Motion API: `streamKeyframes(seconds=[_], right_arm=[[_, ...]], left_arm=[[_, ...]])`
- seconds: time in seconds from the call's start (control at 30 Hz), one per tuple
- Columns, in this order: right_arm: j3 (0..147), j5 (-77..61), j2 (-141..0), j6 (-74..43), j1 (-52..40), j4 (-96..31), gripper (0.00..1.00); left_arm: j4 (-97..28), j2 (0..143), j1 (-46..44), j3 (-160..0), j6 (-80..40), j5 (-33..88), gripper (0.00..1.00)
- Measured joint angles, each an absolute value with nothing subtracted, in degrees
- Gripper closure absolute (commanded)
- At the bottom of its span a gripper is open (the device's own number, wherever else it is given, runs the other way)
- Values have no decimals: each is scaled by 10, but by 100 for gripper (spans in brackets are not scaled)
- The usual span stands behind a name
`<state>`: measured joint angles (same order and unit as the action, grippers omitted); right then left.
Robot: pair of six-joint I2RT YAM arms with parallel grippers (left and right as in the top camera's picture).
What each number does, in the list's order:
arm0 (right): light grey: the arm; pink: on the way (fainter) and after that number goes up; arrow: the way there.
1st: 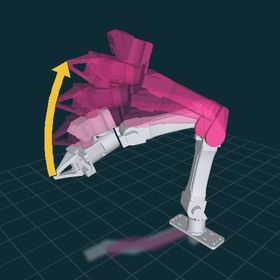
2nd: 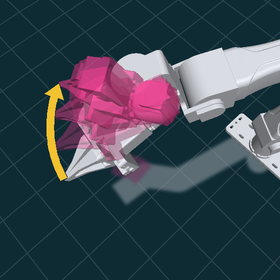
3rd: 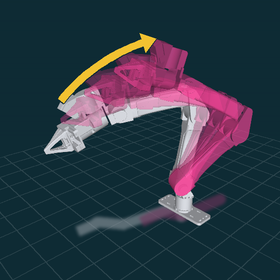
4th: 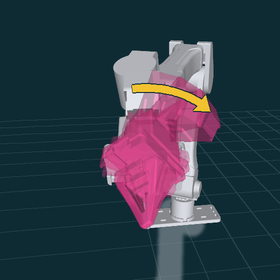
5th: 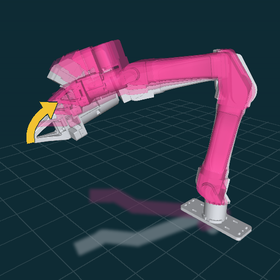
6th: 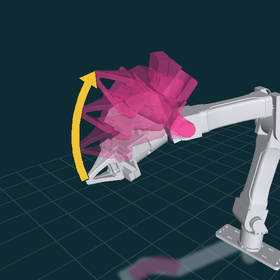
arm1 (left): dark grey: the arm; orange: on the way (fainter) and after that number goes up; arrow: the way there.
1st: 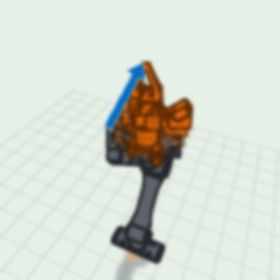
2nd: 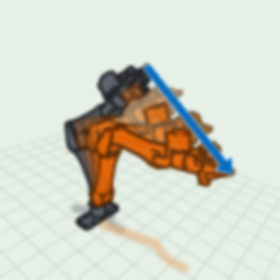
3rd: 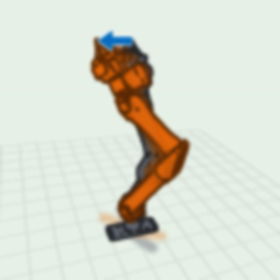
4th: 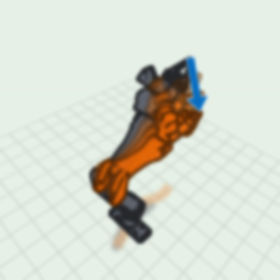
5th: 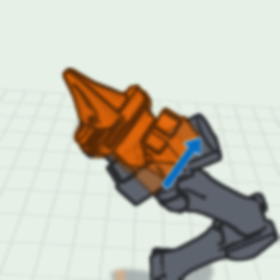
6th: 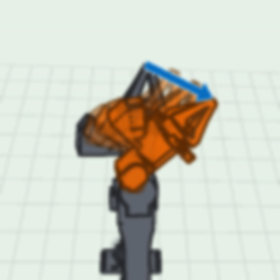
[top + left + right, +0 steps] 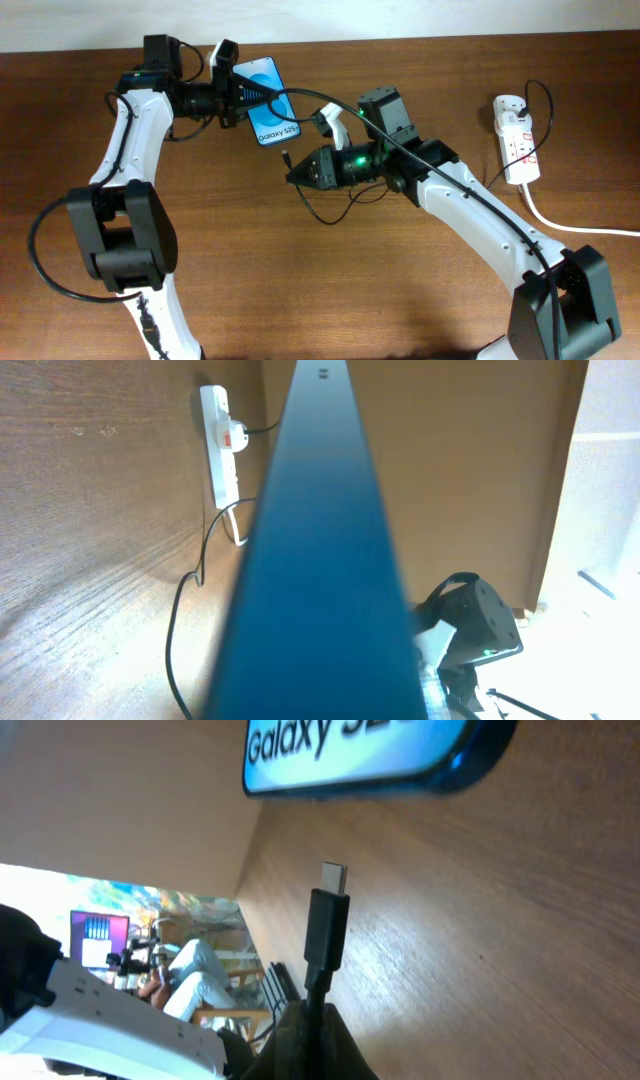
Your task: Plug charger to phone and switch on socket
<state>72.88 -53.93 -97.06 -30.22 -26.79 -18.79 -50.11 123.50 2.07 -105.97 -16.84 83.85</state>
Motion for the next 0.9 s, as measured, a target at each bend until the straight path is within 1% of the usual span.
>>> streamKeyframes(seconds=[0.13, 0.33, 0.9], right_arm=[[729, -534, -971, -333, -268, -160, 96], [729, -521, -971, -358, -268, -154, 96], [728, -512, -971, -361, -268, -153, 96]], left_arm=[[-501, 1235, 21, -1060, -168, 836, 100], [-501, 1235, 21, -1060, -169, 835, 100], [-500, 1235, 10, -1060, -169, 806, 100]])
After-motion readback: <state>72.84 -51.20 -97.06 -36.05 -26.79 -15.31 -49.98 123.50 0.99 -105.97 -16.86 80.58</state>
